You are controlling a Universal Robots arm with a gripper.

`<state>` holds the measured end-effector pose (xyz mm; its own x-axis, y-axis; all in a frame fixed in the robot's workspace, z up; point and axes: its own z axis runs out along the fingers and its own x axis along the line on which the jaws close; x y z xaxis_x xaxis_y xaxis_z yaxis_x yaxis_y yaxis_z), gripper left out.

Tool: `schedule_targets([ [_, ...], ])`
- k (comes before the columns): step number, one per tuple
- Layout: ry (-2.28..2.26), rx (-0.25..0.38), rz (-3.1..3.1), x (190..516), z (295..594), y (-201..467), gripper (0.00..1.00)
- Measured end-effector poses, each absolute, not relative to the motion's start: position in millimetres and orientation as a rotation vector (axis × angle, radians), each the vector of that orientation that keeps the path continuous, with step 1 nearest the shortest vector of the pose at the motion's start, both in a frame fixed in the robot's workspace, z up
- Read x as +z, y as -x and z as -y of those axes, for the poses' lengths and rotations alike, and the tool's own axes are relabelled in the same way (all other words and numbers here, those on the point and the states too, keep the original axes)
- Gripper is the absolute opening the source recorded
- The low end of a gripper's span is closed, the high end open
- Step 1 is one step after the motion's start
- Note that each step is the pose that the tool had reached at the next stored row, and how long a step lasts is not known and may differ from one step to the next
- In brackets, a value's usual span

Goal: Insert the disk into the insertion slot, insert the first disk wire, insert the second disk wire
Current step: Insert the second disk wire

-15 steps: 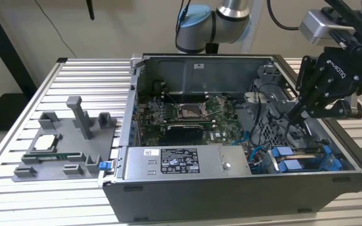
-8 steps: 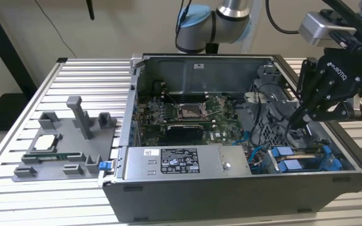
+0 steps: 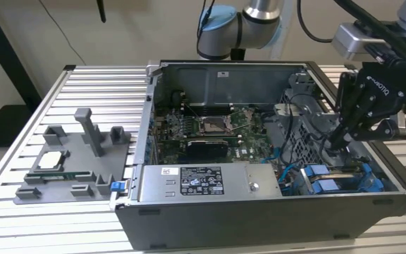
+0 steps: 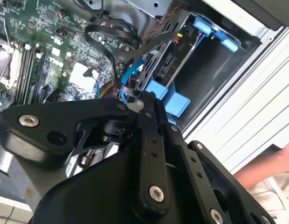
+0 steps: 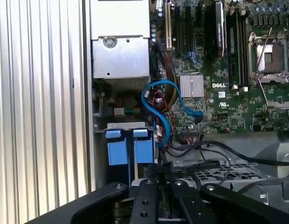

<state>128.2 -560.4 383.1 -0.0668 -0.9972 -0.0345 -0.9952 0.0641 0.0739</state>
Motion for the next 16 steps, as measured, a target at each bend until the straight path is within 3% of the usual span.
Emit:
schedule_targets([
  [10,-2.165,-0.053,2.306,378.0,566.6,-127.4,0.0],
  [16,-2.167,-0.05,2.308,377.9,567.0,-127.3,0.0],
])
